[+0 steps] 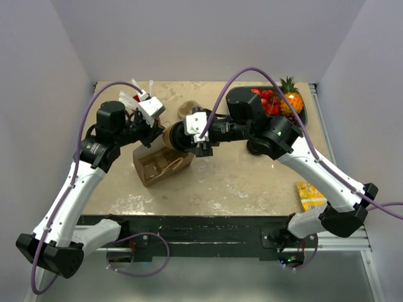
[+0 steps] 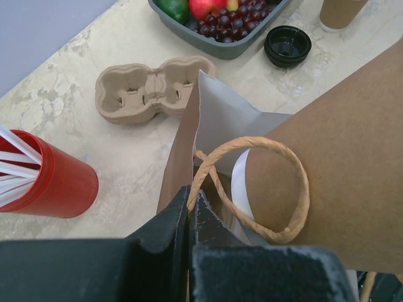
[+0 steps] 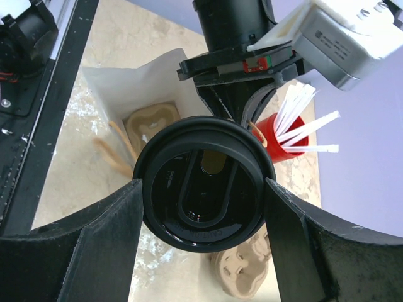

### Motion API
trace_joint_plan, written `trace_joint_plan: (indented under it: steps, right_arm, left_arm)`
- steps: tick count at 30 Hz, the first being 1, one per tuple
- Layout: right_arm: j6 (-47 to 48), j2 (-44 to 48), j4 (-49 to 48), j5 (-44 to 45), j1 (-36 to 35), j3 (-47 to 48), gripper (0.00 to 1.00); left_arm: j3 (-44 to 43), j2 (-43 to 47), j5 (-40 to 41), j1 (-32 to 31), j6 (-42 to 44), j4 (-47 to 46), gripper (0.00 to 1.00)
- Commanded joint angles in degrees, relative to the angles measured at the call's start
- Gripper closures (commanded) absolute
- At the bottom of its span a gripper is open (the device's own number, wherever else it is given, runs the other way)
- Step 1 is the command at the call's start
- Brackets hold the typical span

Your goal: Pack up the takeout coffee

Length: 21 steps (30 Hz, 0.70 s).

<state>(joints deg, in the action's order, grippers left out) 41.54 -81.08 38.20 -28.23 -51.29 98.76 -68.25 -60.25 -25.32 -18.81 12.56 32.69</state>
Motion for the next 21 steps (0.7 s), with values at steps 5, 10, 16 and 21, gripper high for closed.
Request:
trace_joint_plan:
  steps: [5,10,16,21]
  right_arm:
    - [6.88,-0.04,-0.40,-1.39,-1.62,-5.32,1.00]
    - [11.19,0.92,-2.25,2.12,-3.73,-12.95,1.00]
    - [9.88,4.96,-3.39,6.78,-6.54,-20.96,1.00]
    - [10.31,9.18,-11.79,13.80,-9.35,-28.44,1.00]
  left_arm:
    - [-0.92,0.31,-4.20,-0.35,-4.99,-5.53,1.00]
    - [-2.06,0.92,-7.28,-0.35,-8.51,-6.58,1.00]
    - [-1.11,2.33,-9.13,-0.35,-10.27,-7.37,1.00]
    - [3.72,3.73,-11.76,-0.35,-12.12,-8.16,1.00]
